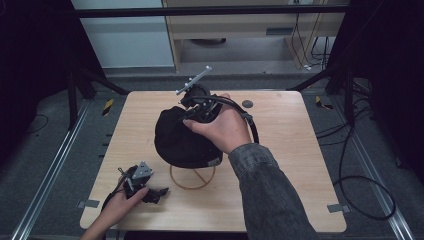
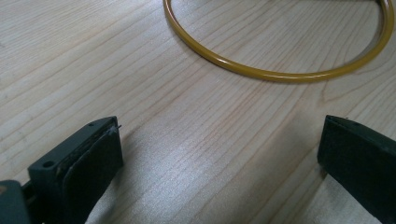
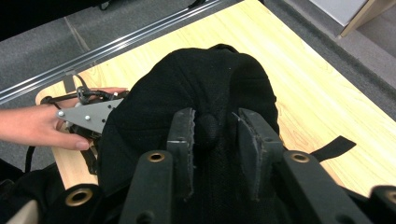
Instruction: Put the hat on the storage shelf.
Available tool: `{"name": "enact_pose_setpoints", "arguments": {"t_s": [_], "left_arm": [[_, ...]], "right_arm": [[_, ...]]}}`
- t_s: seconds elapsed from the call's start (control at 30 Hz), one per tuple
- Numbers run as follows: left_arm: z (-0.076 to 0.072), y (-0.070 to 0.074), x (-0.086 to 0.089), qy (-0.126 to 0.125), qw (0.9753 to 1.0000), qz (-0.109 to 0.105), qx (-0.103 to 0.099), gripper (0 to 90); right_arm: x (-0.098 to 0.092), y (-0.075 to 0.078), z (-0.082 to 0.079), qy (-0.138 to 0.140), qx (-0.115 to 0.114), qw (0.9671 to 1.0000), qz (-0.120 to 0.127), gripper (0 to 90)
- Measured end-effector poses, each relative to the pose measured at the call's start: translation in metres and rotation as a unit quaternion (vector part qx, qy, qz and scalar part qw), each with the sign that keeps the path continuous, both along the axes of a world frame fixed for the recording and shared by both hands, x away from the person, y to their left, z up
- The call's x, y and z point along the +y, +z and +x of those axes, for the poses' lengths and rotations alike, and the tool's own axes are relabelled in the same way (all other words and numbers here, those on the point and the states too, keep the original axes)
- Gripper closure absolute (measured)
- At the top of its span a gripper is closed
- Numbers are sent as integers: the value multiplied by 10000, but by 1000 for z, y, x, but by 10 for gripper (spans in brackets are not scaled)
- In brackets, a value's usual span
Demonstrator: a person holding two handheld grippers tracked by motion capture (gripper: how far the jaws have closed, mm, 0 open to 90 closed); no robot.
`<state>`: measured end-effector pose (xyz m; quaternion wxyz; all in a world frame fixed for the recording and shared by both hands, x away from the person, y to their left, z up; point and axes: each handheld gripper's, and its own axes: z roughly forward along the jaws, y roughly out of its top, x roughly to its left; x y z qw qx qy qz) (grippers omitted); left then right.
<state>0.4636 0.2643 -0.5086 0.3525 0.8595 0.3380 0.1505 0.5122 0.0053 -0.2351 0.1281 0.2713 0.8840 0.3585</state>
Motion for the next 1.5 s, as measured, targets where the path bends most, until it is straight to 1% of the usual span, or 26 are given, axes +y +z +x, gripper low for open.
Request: {"name": "enact_pose_setpoints", "arguments": {"t_s": [0.03, 0.2, 0.23, 0.3, 0.37, 0.5, 0.57, 0.87, 1.07, 1.2, 1.3, 1.33, 1.4, 1.5], "left_arm": [[0, 0, 0, 0, 10000, 0, 0, 0], [0, 0, 0, 0, 10000, 1, -1, 0], [0, 0, 0, 0, 10000, -1, 0, 0], [0, 0, 0, 0, 10000, -1, 0, 0], [0, 0, 0, -2, 10000, 1, 1, 0], [0, 0, 0, 0, 10000, -1, 1, 0], [0, 0, 0, -1, 10000, 0, 1, 0], [0, 0, 0, 0, 10000, -1, 0, 0], [0, 0, 0, 1, 10000, 0, -3, 0], [0, 0, 0, 0, 10000, 0, -3, 0], [0, 0, 0, 0, 10000, -1, -2, 0], [0, 0, 0, 0, 10000, -1, -2, 0], [0, 0, 0, -1, 10000, 0, 0, 0], [0, 0, 0, -1, 10000, -1, 1, 0]], "right_arm": [[-1, 0, -1, -27, 7, 10000, 6, 643], [-2, 1, -2, -45, 20, 10000, 32, 613], [-3, 1, -3, -55, 25, 10000, 40, 592], [-4, 1, -4, -71, 26, 10000, 39, 579], [-5, 0, -4, -86, 31, 9999, 46, 577], [-10, 1, -5, -207, 16, 9996, 177, 571], [-12, 2, -5, -208, 21, 9996, 215, 571], [-15, 2, -9, -197, -4, 9995, 236, 561], [-21, 1, -12, -247, -50, 9993, 266, 527], [-27, 1, -15, -345, -117, 9989, 293, 470], [-31, 0, -17, -376, -188, 9986, 316, 395], [-31, 0, -17, -376, -188, 9986, 316, 395], [-35, -1, -20, -428, -262, 9982, 320, 333], [-39, -2, -22, -500, -320, 9978, 285, 274]]}}
